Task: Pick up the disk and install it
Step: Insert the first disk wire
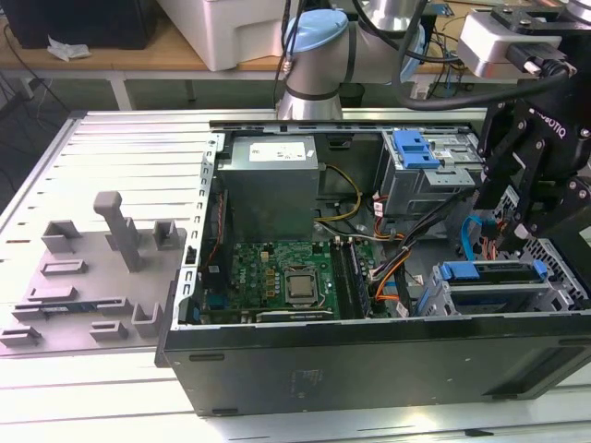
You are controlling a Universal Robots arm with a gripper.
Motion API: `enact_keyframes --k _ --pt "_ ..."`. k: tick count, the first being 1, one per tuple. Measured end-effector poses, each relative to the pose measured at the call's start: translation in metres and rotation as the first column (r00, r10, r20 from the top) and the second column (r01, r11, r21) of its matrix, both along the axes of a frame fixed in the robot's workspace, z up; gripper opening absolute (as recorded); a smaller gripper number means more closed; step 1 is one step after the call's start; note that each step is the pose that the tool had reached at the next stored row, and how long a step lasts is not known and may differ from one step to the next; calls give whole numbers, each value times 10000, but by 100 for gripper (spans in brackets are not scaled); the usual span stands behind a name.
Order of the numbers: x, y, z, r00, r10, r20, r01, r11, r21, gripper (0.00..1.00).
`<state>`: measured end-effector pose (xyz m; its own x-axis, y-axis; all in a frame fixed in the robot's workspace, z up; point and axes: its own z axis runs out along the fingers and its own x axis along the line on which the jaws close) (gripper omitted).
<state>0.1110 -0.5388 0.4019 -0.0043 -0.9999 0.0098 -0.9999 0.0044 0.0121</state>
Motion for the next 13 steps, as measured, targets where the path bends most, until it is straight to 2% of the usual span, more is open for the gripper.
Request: enact_keyframes --k 3,11,12,13 --pt "0 56 1 10000 0 -1 0 10000 -61 56" --pt "127 135 1 10000 -4 -97 -5 9959 -900 56" --pt "141 150 1 9999 -4 -105 -6 9951 -990 56" --pt "157 187 0 9999 -6 -109 -6 9939 -1103 56"
